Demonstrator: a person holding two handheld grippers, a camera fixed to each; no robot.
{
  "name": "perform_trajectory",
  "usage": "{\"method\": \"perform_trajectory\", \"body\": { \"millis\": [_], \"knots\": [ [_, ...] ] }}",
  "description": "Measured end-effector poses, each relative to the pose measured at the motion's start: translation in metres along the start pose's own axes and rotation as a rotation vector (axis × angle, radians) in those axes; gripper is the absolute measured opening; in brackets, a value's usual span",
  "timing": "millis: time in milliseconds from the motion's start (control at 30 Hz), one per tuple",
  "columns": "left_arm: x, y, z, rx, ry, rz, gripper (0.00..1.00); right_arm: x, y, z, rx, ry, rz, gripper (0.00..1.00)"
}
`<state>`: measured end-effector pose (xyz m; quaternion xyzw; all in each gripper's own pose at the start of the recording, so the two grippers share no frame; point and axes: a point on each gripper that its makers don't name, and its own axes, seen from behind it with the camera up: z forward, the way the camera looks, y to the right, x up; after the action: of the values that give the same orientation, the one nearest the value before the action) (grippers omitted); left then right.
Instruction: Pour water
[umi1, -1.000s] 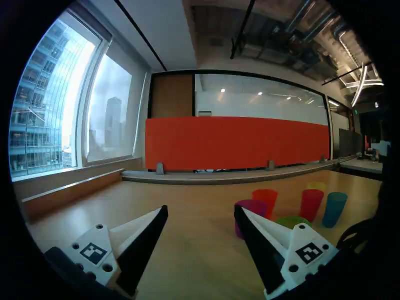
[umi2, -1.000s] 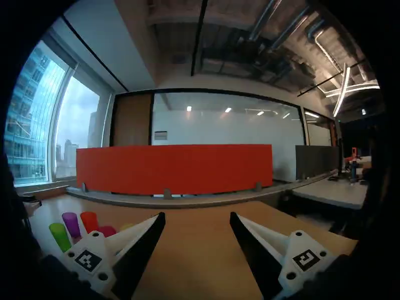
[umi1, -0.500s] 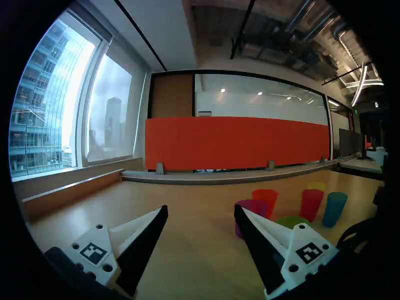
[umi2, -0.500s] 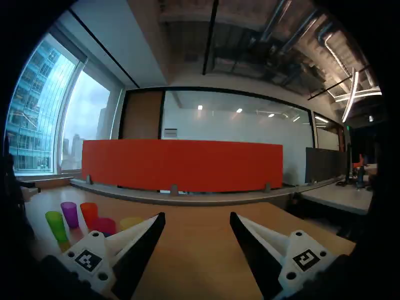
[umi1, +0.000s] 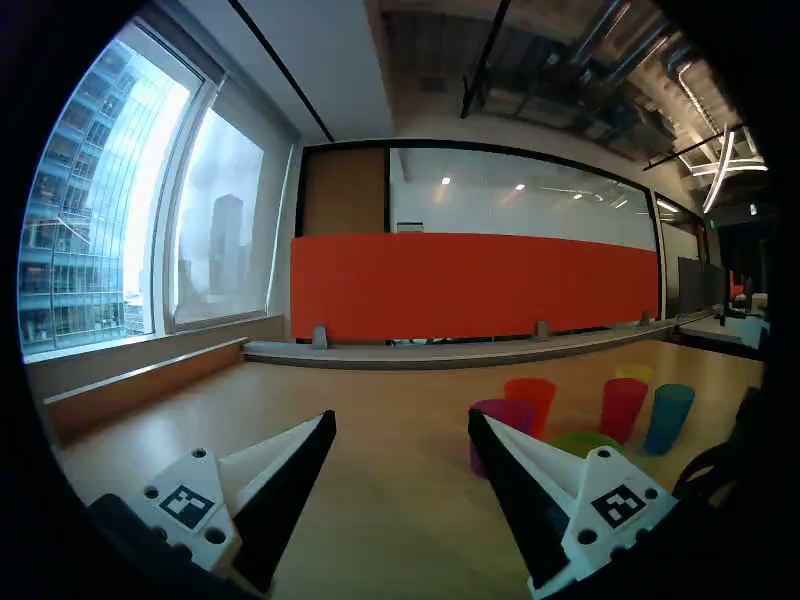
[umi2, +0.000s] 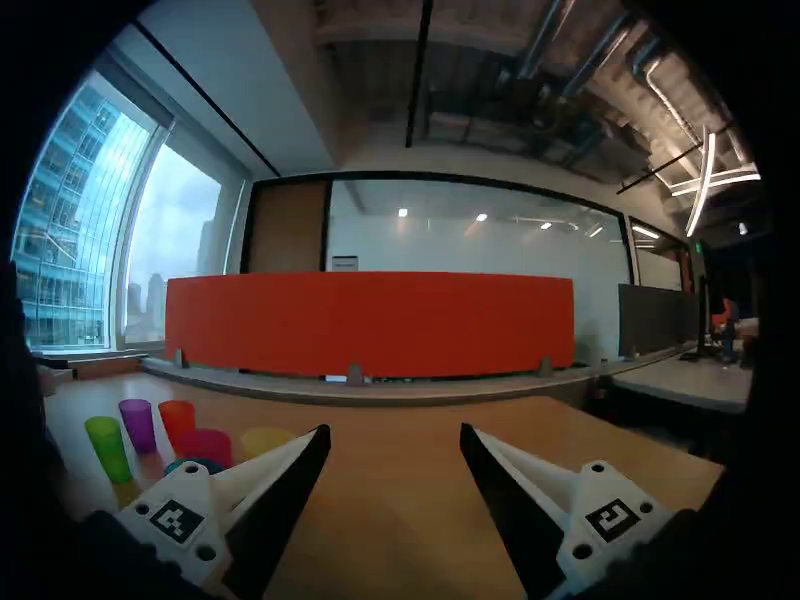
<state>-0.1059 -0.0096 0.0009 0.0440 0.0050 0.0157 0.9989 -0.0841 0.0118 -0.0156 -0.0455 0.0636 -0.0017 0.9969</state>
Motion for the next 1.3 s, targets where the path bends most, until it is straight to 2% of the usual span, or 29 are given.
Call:
{"method": "perform_trajectory", "body": {
  "millis": [267,667,1300],
  "knots": [
    [0.000,0.000,0.000,0.000,0.000,0.000,0.99,-0.013,-0.009,0.003,0.009,-0.017,0.003,1.00],
    [0.000,0.001,0.000,0.000,0.000,0.000,0.99,-0.027,-0.008,0.005,0.000,-0.052,0.004,1.00],
    [0.000,0.000,-0.001,0.000,0.000,0.000,0.99,-0.030,-0.007,0.009,0.002,-0.061,0.007,1.00]
  ]
}}
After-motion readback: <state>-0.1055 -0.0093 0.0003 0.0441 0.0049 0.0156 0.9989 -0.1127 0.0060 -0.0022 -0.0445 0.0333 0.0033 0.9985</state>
